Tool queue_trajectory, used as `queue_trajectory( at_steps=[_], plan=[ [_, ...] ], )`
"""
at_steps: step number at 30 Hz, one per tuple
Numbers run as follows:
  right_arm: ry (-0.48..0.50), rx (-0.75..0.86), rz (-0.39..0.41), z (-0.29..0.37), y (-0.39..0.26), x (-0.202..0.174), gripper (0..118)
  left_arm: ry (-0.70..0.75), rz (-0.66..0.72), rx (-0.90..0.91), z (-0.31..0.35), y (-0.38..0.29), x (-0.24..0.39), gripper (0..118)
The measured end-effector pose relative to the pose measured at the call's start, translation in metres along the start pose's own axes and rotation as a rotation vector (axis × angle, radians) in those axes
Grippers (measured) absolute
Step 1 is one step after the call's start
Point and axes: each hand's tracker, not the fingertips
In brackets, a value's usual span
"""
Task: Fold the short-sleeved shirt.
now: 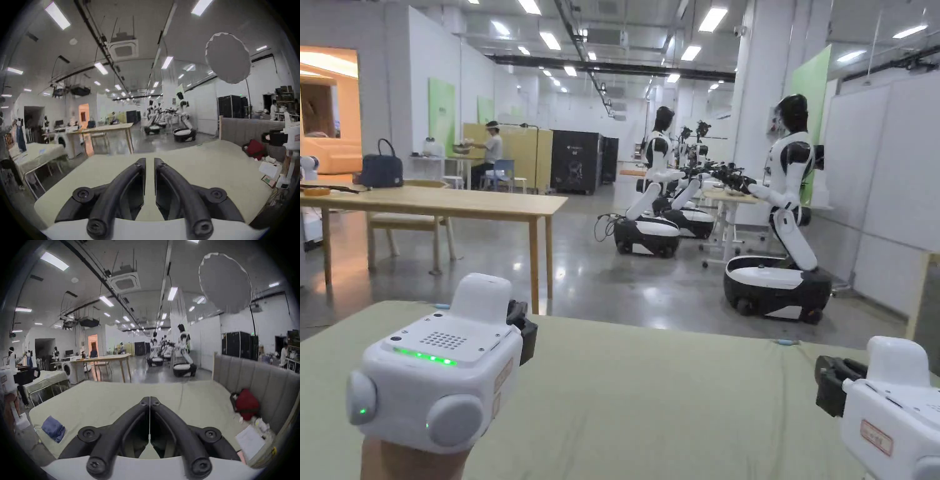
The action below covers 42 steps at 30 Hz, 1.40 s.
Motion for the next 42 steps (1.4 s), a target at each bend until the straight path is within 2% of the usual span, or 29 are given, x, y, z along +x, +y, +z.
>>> queue_trajectory(
  at_steps=[6, 10, 13, 16, 17, 19, 20, 21, 22, 23, 24, 28, 34, 37, 42],
  plan=[
    [0.004, 0.037, 0.114, 0.003, 0.026, -0.012, 2, -0.037, -0.042, 0.013, -0.003, 0.027, 0.044, 10],
    [0.02, 0.021, 0.116, 0.0, 0.017, -0.009, 4, -0.025, -0.058, -0.017, -0.005, 0.023, 0.048, 10],
    [0.043, 0.028, 0.077, -0.001, 0.015, -0.003, 9, -0.033, -0.046, -0.004, -0.002, 0.024, 0.047, 12],
    [0.049, 0.02, 0.071, -0.003, 0.016, -0.004, 32, -0.038, -0.049, -0.012, -0.004, 0.026, 0.048, 56],
    [0.052, 0.019, 0.076, -0.003, 0.016, -0.004, 46, -0.041, -0.05, -0.017, -0.004, 0.026, 0.048, 69],
    [0.053, 0.021, 0.086, -0.004, 0.017, -0.007, 74, -0.048, -0.047, -0.022, -0.005, 0.025, 0.051, 81],
    [0.057, 0.026, 0.091, -0.003, 0.016, -0.008, 94, -0.048, -0.047, -0.023, -0.006, 0.024, 0.053, 96],
    [0.063, 0.03, 0.092, -0.003, 0.016, -0.008, 104, -0.051, -0.047, -0.025, -0.006, 0.023, 0.053, 110],
    [0.067, 0.034, 0.094, -0.002, 0.016, -0.009, 112, -0.054, -0.043, -0.029, -0.007, 0.022, 0.053, 118],
    [0.073, 0.038, 0.099, -0.002, 0.015, -0.01, 117, -0.057, -0.038, -0.03, -0.007, 0.021, 0.054, 118],
    [0.081, 0.041, 0.109, -0.002, 0.015, -0.011, 118, -0.072, -0.017, 0.009, -0.006, 0.022, 0.055, 118],
    [0.077, 0.028, 0.156, -0.002, 0.017, -0.021, 118, -0.065, -0.026, -0.023, -0.005, 0.021, 0.056, 118],
    [0.02, -0.062, 0.086, -0.008, 0.022, -0.028, 118, -0.084, -0.013, -0.029, -0.001, 0.021, 0.054, 118],
    [-0.077, -0.075, 0.054, -0.009, 0.023, -0.033, 118, -0.078, -0.007, -0.026, 0.001, 0.019, 0.054, 118],
    [-0.132, -0.055, 0.117, -0.007, 0.019, -0.041, 118, -0.071, 0.028, -0.032, 0.0, 0.017, 0.05, 118]
  ],
)
